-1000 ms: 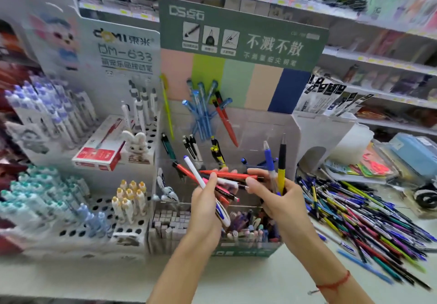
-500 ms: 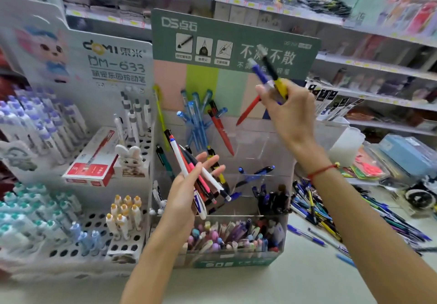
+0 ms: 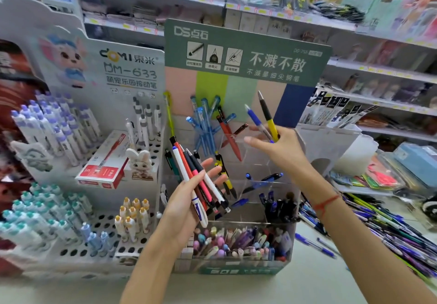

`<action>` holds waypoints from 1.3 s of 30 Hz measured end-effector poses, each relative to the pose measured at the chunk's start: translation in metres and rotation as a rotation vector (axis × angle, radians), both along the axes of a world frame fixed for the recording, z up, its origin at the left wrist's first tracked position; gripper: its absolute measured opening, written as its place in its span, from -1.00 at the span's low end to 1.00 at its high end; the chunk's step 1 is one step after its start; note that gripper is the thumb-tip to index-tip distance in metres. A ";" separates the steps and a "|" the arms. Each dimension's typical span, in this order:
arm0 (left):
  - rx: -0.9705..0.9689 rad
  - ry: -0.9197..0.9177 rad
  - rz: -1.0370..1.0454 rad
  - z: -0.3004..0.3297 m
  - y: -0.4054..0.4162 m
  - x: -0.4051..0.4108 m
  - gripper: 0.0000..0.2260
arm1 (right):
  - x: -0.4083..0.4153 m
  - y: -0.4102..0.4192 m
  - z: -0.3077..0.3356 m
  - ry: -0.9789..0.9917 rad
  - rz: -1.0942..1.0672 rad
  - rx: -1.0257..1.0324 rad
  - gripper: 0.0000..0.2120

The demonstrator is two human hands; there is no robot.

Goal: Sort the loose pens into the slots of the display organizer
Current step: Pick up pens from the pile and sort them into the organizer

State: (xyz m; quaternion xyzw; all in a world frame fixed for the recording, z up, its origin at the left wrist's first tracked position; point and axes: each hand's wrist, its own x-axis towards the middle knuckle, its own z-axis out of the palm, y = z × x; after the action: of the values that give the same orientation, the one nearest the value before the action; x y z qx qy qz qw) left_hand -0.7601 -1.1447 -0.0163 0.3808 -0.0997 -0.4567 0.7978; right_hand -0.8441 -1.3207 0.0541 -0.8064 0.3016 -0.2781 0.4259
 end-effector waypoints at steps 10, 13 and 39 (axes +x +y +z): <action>0.083 -0.003 0.010 -0.002 -0.017 -0.022 -0.80 | -0.044 0.040 -0.027 0.317 0.245 0.422 -0.70; 0.185 -0.114 0.039 -0.008 -0.012 -0.030 -0.76 | -0.049 0.060 -0.038 0.363 0.322 0.573 -0.61; 0.351 -0.172 0.000 -0.022 0.015 -0.031 -0.75 | -0.074 0.057 -0.035 -0.039 0.074 0.535 -0.69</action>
State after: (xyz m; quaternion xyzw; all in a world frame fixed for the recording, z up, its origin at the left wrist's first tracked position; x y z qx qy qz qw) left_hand -0.7914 -1.1293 -0.0381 0.5517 -0.0863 -0.4330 0.7076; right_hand -0.9183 -1.2636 0.0186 -0.6702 0.3263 -0.1884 0.6395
